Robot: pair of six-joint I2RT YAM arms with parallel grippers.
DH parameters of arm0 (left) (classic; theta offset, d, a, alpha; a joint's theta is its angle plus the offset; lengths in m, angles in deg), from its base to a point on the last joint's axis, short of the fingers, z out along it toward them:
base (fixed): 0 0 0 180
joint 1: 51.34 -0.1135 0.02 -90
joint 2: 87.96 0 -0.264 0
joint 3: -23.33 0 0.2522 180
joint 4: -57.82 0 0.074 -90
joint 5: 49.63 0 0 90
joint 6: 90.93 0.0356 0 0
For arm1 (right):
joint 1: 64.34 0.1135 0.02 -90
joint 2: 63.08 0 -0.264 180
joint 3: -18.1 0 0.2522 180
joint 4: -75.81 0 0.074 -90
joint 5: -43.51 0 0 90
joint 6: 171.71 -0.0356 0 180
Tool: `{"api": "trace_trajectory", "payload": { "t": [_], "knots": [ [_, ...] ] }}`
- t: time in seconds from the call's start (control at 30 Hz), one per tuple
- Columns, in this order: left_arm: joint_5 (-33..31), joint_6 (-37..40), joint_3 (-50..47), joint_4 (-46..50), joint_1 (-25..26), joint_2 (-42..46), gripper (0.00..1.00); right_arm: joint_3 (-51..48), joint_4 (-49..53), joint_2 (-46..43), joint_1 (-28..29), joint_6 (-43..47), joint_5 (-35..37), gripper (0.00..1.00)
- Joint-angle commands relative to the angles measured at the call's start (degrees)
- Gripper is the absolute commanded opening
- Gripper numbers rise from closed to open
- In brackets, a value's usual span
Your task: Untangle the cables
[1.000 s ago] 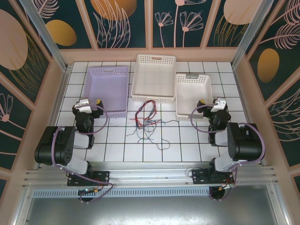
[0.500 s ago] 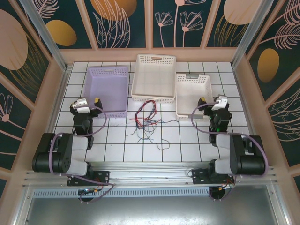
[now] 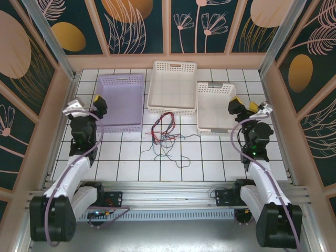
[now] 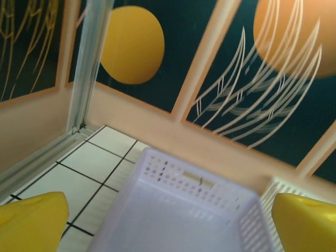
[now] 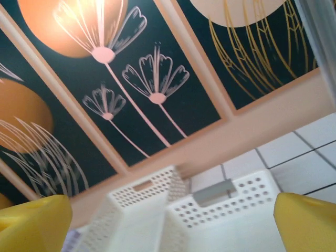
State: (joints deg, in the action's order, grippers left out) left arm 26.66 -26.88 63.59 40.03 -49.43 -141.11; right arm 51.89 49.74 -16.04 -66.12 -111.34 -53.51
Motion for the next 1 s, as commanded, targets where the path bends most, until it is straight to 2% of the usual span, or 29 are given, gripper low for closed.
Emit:
{"api": "trace_trajectory", "payload": {
  "t": [0.0,0.03,0.1,0.17,0.27,0.37,0.53,0.63,0.8,0.97],
  "knots": [
    [-5.1,-18.8,4.1,19.2,-0.4,5.9,0.99,1.9,4.7,1.4,3.4,-5.5,-10.2,0.99],
    [-2.7,-18.6,4.3,20.1,-0.3,7.5,0.99,5.1,10.6,2.7,7.1,-1.0,-8.2,0.99],
    [7.3,-12.3,4.4,18.1,-0.3,8.6,0.99,10.8,20.2,6.6,16.6,6.5,1.1,0.99],
    [13.3,-12.9,5.8,21.1,-0.3,7.3,0.99,15.7,26.6,11.8,26.6,10.6,7.3,0.99],
    [17.6,-11.7,8.5,27.2,-0.3,4.6,0.99,19.7,29.9,18.1,37.9,11.3,15.1,0.99],
    [17.9,-8.9,9.9,32.4,-0.4,3.9,0.98,23.2,32.3,24.1,43.4,9.5,16.1,0.97],
    [18.4,-8.5,9.8,34.8,-0.3,4.8,0.99,28.6,35.9,36.2,48.7,7.8,17.2,0.9],
    [19.2,-8.2,10.0,35.0,-0.1,4.5,0.99,31.3,37.2,43.0,51.1,7.2,21.2,0.88],
    [19.3,-7.7,10.3,35.6,0.5,3.5,0.99,33.3,35.9,49.5,51.1,5.5,24.7,0.83],
    [19.1,-7.1,10.5,36.4,1.5,3.0,0.99,34.5,32.8,55.2,48.8,3.9,23.2,0.72]
  ]
}}
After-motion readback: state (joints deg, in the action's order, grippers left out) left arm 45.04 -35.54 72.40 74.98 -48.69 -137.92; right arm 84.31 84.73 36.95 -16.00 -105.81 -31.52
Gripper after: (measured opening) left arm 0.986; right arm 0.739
